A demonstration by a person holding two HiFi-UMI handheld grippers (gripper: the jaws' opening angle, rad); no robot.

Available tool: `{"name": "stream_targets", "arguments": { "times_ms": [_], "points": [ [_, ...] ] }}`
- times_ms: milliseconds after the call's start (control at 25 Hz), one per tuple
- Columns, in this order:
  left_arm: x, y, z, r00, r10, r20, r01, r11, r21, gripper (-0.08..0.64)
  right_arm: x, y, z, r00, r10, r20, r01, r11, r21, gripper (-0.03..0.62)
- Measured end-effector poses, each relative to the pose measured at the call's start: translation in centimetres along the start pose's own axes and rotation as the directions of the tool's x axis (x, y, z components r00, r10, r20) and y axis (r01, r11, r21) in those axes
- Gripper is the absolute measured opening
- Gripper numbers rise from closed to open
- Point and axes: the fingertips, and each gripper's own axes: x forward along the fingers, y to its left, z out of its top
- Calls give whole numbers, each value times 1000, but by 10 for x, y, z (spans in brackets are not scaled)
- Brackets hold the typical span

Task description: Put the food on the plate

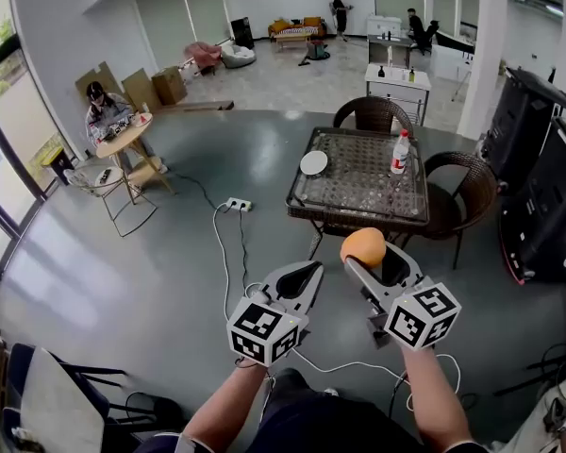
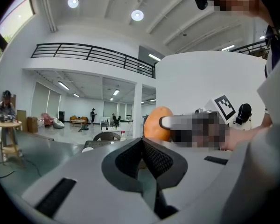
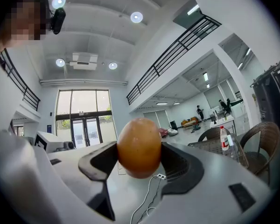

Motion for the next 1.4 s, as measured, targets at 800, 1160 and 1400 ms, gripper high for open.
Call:
{"name": "stream_targets", "arguments": {
  "times_ms": [800, 1160, 1400],
  "points": [
    [32, 30, -3, 999, 45, 8, -45, 999, -19, 9, 24, -37, 5, 1000, 12, -14, -13, 999, -32, 298],
    [73, 88, -5, 999, 32, 3, -32, 999, -32, 9, 83, -71, 5, 1000, -2, -19, 2, 1000, -26, 298],
    [113, 147, -6, 1000, 14, -8, -15, 998, -60, 9, 145, -105, 2, 998, -28, -50, 28, 999, -17, 298]
  ]
}}
